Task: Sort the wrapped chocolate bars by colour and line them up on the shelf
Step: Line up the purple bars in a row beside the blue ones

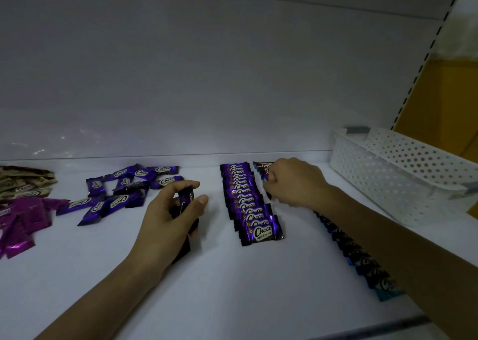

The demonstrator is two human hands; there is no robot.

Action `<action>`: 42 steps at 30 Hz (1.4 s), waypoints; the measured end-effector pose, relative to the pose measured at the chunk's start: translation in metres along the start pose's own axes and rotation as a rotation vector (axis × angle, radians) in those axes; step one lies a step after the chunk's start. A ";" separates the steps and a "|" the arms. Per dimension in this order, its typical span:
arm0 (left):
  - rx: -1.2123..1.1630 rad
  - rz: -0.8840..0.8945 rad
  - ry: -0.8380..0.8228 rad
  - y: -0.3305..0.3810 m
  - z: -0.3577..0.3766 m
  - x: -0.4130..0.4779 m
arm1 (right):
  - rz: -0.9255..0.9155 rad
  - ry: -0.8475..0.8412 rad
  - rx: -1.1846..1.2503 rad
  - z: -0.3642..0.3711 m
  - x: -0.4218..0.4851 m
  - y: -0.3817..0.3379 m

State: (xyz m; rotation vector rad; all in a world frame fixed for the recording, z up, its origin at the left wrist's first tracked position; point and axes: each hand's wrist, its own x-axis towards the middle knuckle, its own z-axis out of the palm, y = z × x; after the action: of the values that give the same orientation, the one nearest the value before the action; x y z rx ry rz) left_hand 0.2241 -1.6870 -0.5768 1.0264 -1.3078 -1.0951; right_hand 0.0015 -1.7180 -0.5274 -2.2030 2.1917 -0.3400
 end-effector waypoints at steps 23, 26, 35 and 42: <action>0.719 0.331 -0.189 0.006 -0.007 -0.013 | -0.058 -0.001 -0.065 -0.006 -0.064 0.011; 1.044 0.307 -0.285 0.006 0.002 -0.020 | -0.080 -0.014 -0.064 -0.004 -0.075 0.010; 1.329 0.339 -0.297 0.006 0.017 -0.011 | -0.166 0.032 0.077 0.007 -0.083 0.002; 1.295 0.311 -0.366 0.009 0.014 -0.006 | -0.186 0.061 0.081 0.007 -0.090 0.003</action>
State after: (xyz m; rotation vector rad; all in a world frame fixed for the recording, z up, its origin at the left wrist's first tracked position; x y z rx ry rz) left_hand 0.2102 -1.6785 -0.5685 1.4532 -2.4762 -0.0630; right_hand 0.0005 -1.6300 -0.5476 -2.3879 1.9655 -0.4968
